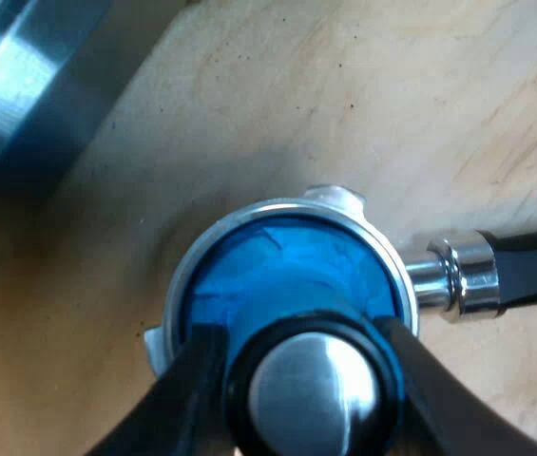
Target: Grind coffee beans and then tamp
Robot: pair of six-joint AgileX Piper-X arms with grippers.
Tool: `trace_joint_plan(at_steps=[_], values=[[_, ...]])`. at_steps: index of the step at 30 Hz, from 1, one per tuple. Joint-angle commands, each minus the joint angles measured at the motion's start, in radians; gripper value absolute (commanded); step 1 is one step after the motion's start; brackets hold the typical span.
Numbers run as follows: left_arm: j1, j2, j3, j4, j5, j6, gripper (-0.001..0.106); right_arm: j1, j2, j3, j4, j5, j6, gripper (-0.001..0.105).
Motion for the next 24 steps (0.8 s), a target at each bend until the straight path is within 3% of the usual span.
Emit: trace_joint_plan(at_steps=[1, 18, 24], values=[[-0.006, 0.023, 0.054, 0.029, -0.021, 0.003, 0.000, 0.002, -0.008, -0.003, -0.008, -0.003, -0.008, 0.062], [-0.006, 0.023, 0.167, -0.035, -0.021, 0.003, 0.000, 0.002, -0.008, -0.003, -0.008, -0.003, -0.008, 0.062], [-0.006, 0.023, 0.170, -0.038, -0.021, 0.003, 0.000, 0.002, -0.008, -0.003, -0.008, -0.003, -0.008, 0.062]])
